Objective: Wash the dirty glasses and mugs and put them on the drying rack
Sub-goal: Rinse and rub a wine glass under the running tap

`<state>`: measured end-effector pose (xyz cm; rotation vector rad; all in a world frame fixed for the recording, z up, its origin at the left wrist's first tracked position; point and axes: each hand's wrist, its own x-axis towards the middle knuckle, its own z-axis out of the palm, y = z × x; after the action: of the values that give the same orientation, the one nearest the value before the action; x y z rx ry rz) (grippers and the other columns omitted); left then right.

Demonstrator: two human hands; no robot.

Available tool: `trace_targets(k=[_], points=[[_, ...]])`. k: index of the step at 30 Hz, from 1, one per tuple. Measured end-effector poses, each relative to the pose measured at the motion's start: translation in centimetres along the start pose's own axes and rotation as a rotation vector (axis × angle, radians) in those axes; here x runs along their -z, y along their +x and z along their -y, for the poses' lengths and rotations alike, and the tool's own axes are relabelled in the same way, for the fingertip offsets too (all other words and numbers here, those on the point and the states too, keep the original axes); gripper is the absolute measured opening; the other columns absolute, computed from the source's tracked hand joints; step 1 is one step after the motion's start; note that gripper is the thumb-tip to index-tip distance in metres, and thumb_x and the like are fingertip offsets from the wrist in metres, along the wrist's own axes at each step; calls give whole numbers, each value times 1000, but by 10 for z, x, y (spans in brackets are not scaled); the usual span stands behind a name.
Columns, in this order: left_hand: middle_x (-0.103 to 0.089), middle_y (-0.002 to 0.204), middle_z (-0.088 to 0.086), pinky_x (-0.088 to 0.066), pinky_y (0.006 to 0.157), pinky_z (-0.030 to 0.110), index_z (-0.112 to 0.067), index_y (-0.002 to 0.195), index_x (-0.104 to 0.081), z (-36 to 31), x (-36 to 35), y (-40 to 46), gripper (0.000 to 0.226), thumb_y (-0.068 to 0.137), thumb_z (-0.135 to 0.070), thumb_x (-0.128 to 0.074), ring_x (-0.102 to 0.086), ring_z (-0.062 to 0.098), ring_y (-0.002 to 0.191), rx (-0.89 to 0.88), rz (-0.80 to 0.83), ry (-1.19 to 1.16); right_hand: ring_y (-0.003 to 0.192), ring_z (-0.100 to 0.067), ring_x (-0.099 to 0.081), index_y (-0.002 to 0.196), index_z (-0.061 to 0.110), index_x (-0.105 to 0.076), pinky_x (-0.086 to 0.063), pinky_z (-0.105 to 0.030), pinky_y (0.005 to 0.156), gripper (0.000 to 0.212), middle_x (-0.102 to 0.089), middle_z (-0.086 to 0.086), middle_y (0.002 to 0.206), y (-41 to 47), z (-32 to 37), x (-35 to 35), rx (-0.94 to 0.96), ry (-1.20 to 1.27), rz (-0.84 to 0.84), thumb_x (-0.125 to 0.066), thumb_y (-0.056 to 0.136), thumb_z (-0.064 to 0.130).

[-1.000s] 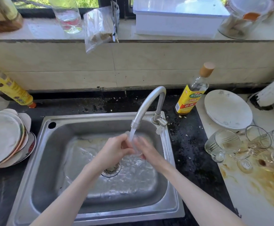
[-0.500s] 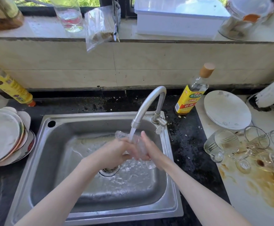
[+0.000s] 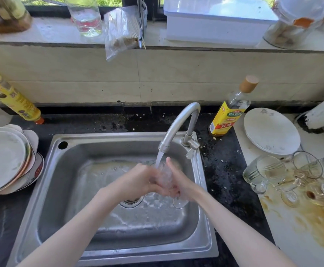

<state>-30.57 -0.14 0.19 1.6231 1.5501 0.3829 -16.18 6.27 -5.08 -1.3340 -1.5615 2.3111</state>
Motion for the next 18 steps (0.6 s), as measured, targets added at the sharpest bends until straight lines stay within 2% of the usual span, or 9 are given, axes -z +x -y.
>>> trace_targets(k=[2, 3, 5, 7, 9, 12, 14, 16, 18], points=[[-62, 62, -9, -45, 60, 19, -19, 64, -63, 0, -4, 2, 20, 66, -20, -83, -54, 1, 58, 56, -161, -61, 41, -5, -36, 78, 21, -57, -25, -18, 41, 67, -47, 1, 54, 0, -2, 0, 39, -38, 4, -16, 79, 73], [-56, 57, -10, -40, 54, 17, -16, 61, -57, 2, -6, 3, 28, 64, -19, -84, -49, 1, 53, 97, -251, -97, 43, -3, -40, 79, 20, -58, -29, -18, 45, 62, -50, 6, 55, -1, -2, -1, 82, -60, -26, -18, 85, 67], [-52, 57, -11, -37, 53, 14, -17, 61, -51, 7, -8, 3, 32, 66, -18, -83, -46, 0, 52, 129, -345, -146, 45, 5, -47, 87, 28, -55, -34, -10, 49, 40, -55, 18, 50, -7, 1, -3, 140, -59, -64, -21, 99, 46], [-58, 66, -13, -40, 62, 11, -16, 69, -59, 9, -3, 0, 20, 72, -15, -79, -53, -1, 64, 11, -232, -103, 38, 6, -45, 80, 30, -55, -32, -6, 42, 47, -52, 20, 43, -9, 0, 0, 113, 0, -42, -15, 102, 40], [-63, 79, -9, -41, 75, 11, -12, 78, -66, 8, 6, -4, 7, 78, -9, -73, -56, 2, 80, -133, -82, 14, 31, 1, -31, 53, 27, -56, -22, -12, 35, 71, -41, 13, 36, -11, -1, 3, 20, 69, 9, -7, 97, 55], [-60, 82, -11, -42, 78, 15, -13, 81, -69, 8, 12, -2, 8, 78, -6, -71, -56, 3, 80, -143, -42, 147, 32, -5, -23, 42, 24, -50, -15, -18, 36, 80, -37, 10, 38, -5, -3, 9, -31, 64, 82, -3, 90, 67], [-57, 74, -17, -44, 75, 19, -15, 76, -68, 8, 6, 3, 9, 76, -8, -73, -56, 2, 73, -70, -95, 115, 34, -5, -30, 50, 27, -55, -19, -18, 38, 72, -44, 9, 41, -5, 1, 8, 15, -15, 50, -9, 87, 69], [-58, 67, -14, -45, 67, 22, -16, 69, -61, 9, -4, 6, 17, 73, -13, -77, -54, 3, 64, 31, -246, -28, 41, 3, -44, 77, 33, -62, -29, -13, 44, 51, -55, 16, 52, -6, 5, 6, 118, -91, -35, -21, 96, 56], [-58, 65, -9, -44, 62, 22, -18, 68, -59, 8, -10, 7, 20, 72, -17, -78, -51, 4, 60, 64, -374, -137, 47, 7, -49, 100, 29, -61, -33, -8, 47, 37, -59, 18, 69, -8, 7, 1, 194, -78, -85, -27, 100, 45]])
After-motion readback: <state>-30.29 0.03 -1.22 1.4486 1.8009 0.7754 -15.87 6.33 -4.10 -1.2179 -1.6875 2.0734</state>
